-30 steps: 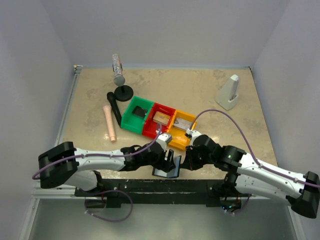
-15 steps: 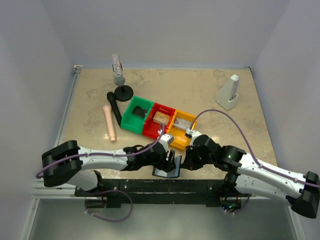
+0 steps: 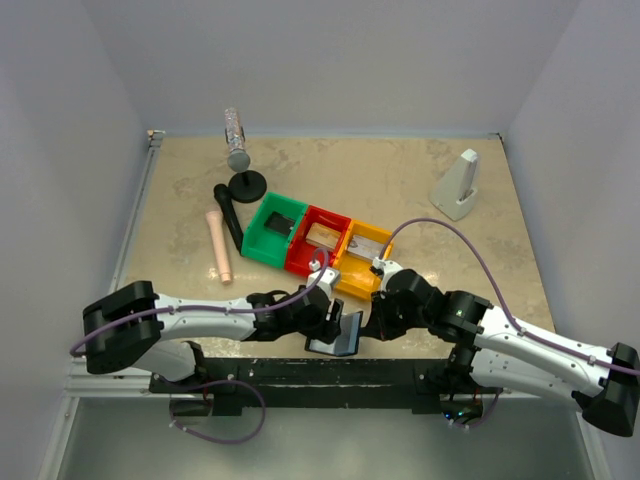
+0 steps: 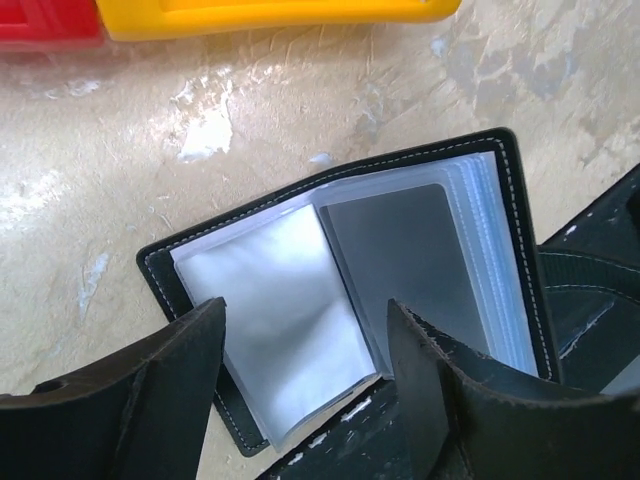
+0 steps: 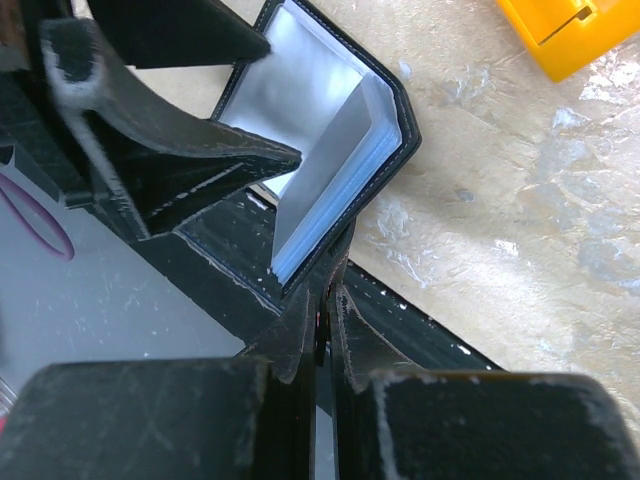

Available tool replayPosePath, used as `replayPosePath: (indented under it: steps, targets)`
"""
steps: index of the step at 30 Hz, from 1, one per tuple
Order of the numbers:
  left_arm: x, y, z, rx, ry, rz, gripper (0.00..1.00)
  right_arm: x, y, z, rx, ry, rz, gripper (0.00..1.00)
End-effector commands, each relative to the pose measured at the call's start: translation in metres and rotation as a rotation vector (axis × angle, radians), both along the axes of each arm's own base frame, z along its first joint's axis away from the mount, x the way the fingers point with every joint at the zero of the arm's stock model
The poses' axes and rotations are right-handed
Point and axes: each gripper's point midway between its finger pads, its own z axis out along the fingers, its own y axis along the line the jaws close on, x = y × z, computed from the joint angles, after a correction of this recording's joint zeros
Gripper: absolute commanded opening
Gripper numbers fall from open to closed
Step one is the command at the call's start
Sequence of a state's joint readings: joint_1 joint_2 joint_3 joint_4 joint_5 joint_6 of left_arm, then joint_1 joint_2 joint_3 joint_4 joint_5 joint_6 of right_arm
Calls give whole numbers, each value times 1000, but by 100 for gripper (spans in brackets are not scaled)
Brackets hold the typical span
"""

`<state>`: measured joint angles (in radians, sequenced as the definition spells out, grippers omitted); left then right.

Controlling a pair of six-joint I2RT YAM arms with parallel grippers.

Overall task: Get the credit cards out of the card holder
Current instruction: Remove the credit card from the card holder.

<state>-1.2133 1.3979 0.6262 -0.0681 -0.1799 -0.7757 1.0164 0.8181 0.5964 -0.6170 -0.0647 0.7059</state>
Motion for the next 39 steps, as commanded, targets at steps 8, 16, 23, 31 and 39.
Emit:
replayPosePath:
  steps: [8, 16, 23, 31, 39]
  targets:
    - [8, -18, 55, -149, -67, 11, 72, 6, 8, 18, 36, -47, 3, 0]
    - [-3, -29, 48, -138, -45, -35, 66, 6, 8, 18, 35, -49, 4, 0]
    - [-10, -38, 47, -128, -40, -66, 66, 6, 9, 20, 34, -50, 7, 0]
    - [-15, -42, 43, -115, -29, -82, 66, 6, 9, 20, 30, -54, 8, 0]
    - [-14, -40, 37, -93, -26, -75, 62, 6, 8, 20, 30, -55, 10, 0]
